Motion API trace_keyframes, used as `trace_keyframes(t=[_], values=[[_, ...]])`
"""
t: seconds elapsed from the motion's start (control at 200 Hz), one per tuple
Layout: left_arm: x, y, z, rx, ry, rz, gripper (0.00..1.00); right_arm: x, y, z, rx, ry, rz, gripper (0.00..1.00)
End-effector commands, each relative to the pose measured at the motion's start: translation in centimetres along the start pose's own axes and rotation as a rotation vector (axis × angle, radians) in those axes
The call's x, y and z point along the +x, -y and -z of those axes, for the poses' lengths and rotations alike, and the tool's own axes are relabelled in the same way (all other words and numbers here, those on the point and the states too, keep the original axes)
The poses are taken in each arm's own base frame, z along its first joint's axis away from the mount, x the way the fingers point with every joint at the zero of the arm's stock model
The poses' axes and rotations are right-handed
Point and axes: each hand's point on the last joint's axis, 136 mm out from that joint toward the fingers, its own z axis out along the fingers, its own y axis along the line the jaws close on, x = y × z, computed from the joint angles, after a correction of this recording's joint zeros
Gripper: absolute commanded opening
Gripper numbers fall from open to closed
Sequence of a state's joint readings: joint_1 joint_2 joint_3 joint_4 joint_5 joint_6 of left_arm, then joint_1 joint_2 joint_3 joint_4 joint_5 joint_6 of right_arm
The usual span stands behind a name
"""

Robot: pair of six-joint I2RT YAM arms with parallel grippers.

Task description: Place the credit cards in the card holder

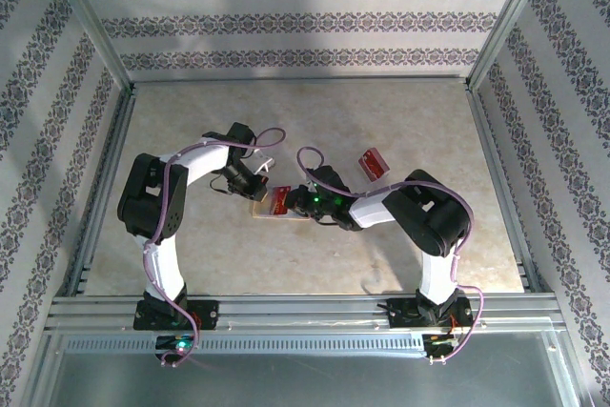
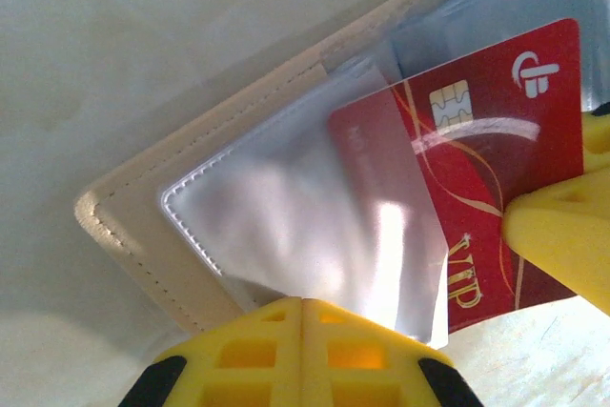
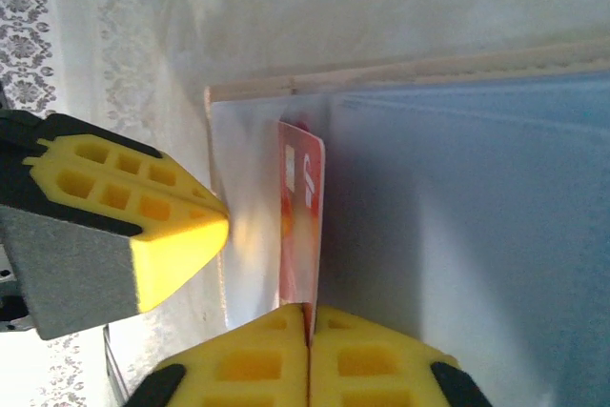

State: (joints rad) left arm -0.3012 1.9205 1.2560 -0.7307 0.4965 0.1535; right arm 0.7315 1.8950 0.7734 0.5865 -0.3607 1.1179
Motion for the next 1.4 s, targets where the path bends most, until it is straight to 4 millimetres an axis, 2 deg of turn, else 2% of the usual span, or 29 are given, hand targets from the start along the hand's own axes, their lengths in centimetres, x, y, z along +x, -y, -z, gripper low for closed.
trace_keyframes(t=[0.0,0.22,0.38,0.51,0.859,1.069,1.239,1.394], values=[[0.7,-0.3,-1.0,-0.012,-0.033,-0.017,0.03,1.2,1.6,-0.7,0.064,-0.048,0.002,0.03],[0.8,-0.4,-0.8,-0.020,-0.032,-0.019,0.03,1.6,1.2,-1.7,0.061,-0.077,0.002,0.03],[0.3,0.1,0.8,-0.040,0.004,-0.034,0.04,1.7,1.6,-1.8,0.082,-0.084,0.008,0.05],[0.9,-0.3,1.7,-0.081,0.036,-0.043,0.11,1.7,1.7,-1.6,0.105,-0.095,0.020,0.06],[1.5,-1.9,-0.6,-0.103,-0.007,-0.034,0.11,1.5,1.2,-0.9,0.177,-0.125,0.085,0.15],[1.3,-1.9,-0.8,-0.096,-0.007,-0.036,0.10,1.0,1.4,-0.1,0.223,-0.129,0.108,0.22],[1.2,-1.7,-0.8,-0.088,-0.005,-0.038,0.10,0.7,1.6,0.0,0.235,-0.128,0.113,0.22],[1.1,-1.6,-0.7,-0.080,-0.004,-0.037,0.09,0.7,1.5,-0.3,0.245,-0.135,0.121,0.16]])
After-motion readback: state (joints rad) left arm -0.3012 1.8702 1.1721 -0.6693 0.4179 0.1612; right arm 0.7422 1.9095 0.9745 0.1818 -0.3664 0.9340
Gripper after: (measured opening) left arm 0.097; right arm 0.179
